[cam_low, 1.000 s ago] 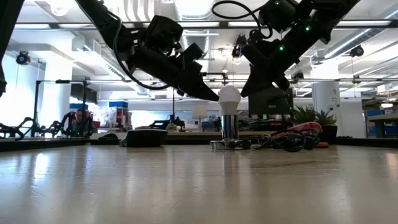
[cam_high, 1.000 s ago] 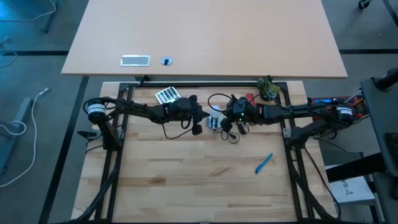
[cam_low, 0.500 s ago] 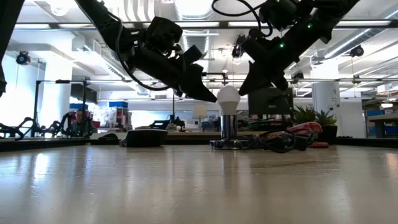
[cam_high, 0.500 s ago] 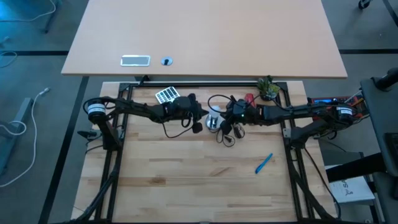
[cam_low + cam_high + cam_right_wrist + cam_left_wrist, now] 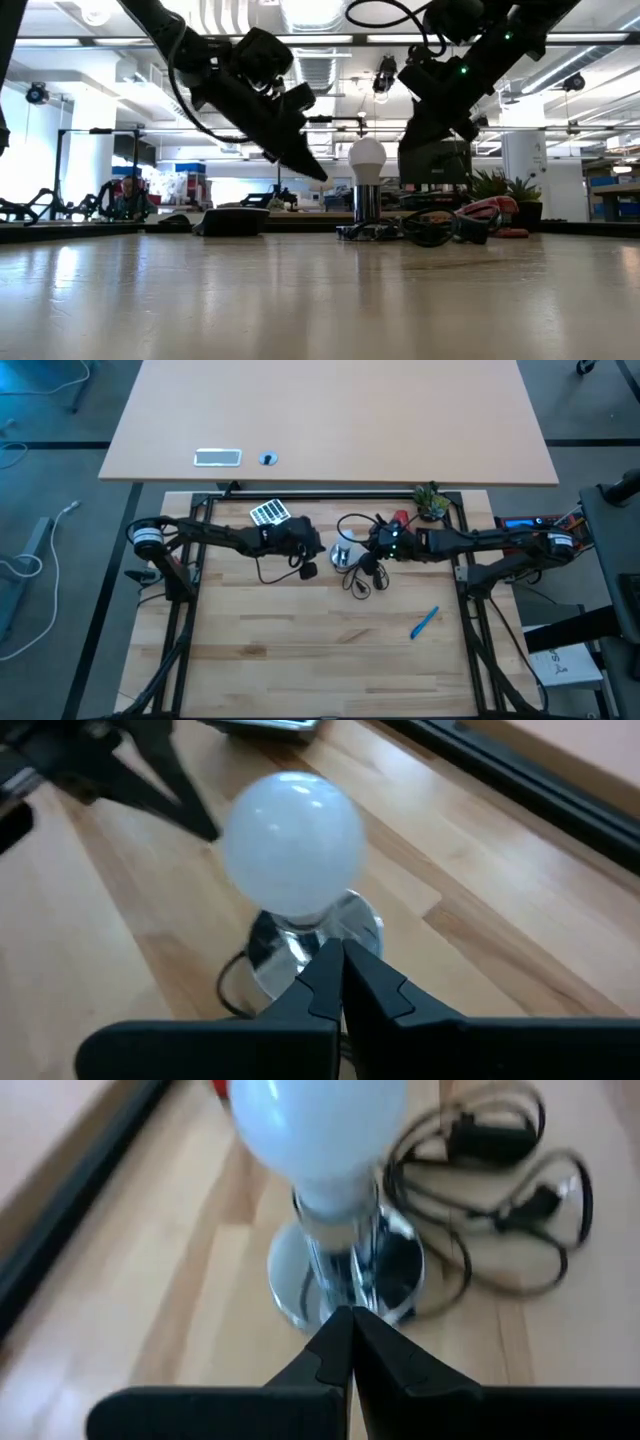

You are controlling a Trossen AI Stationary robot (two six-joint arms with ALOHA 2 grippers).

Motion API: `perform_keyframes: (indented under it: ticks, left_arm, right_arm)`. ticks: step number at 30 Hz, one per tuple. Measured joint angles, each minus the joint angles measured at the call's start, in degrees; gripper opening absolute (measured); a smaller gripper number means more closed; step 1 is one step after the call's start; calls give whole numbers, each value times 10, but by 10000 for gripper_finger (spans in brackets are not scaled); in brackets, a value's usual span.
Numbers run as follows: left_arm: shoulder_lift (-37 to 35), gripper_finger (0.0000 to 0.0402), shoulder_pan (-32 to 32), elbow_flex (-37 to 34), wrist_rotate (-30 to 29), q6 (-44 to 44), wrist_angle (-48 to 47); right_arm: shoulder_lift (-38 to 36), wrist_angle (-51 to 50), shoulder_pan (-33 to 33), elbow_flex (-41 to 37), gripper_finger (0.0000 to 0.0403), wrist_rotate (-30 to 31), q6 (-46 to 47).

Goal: Screw lightbulb
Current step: Insert the white lightbulb into the silver lamp

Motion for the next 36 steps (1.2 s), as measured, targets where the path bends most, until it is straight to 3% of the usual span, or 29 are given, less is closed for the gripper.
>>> perform_keyframes:
  ticks: [4, 11, 17, 26, 36]
  left_arm:
    - [14, 0, -1, 0, 31, 10, 24]
    - [77, 0, 0, -2, 27, 11, 112]
    - [107, 0, 0, -2, 27, 9, 133]
    - [148, 0, 3, 0, 29, -6, 167]
    - [158, 0, 3, 0, 29, -14, 178]
  right_arm:
    - [-5, 1, -7, 0, 0, 6, -35]
    - [2, 80, -20, -15, 0, -44, -109]
    - [2, 149, -21, -38, 11, -58, -159]
    - [4, 214, -20, -40, 128, -59, -218]
    - [58, 254, -23, -40, 261, -51, -242]
